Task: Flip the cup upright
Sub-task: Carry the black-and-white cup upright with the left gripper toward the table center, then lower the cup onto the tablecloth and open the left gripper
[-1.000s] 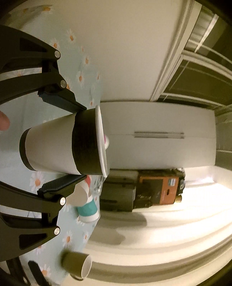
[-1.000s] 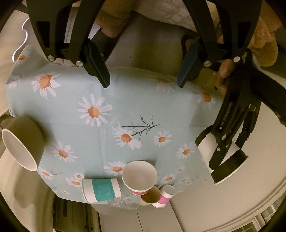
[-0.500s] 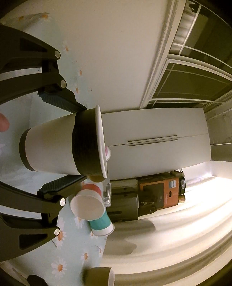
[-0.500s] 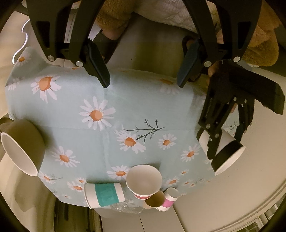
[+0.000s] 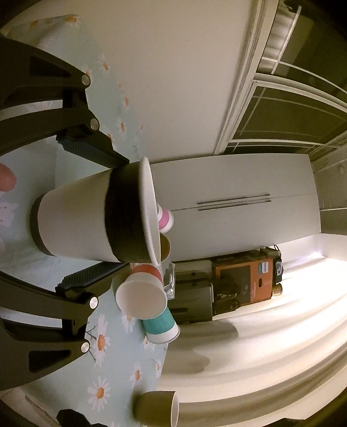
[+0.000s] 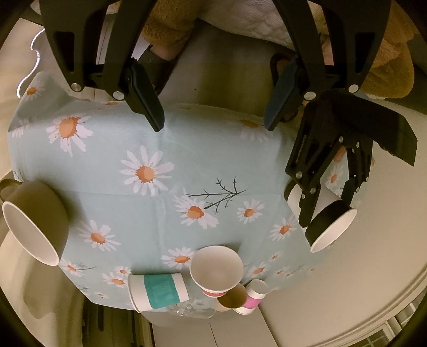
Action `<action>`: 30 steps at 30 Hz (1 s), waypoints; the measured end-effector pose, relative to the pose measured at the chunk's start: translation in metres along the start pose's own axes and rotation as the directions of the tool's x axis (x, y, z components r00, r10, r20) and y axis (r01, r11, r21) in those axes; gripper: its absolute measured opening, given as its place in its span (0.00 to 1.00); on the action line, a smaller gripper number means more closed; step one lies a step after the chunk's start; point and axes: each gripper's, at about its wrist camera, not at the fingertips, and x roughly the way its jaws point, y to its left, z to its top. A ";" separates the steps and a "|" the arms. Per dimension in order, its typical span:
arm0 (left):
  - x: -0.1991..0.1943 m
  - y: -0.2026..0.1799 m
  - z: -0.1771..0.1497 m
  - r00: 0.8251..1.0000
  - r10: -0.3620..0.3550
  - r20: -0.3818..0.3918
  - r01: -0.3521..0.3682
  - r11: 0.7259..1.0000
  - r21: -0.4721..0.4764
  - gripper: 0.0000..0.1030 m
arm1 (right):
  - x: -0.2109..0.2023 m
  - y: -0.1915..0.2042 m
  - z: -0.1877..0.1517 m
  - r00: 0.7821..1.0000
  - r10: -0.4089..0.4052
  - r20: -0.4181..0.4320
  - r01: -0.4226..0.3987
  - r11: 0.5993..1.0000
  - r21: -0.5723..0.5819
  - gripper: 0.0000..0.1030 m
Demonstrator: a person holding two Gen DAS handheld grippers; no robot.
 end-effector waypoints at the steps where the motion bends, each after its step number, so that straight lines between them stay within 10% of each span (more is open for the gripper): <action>1: -0.001 0.001 0.001 1.000 0.002 0.004 -0.002 1.000 0.000 0.72 | 0.000 0.000 0.000 1.000 0.001 0.001 -0.001 1.000 0.001 0.74; 12: -0.006 0.004 0.008 1.000 -0.008 -0.019 0.007 1.000 -0.016 0.93 | -0.004 -0.002 0.000 1.000 0.009 0.013 -0.009 1.000 0.016 0.74; 30: -0.072 0.034 0.087 0.990 -0.137 -0.044 0.138 0.990 0.009 0.94 | -0.034 -0.002 -0.010 0.992 0.029 0.120 -0.035 0.998 0.050 0.74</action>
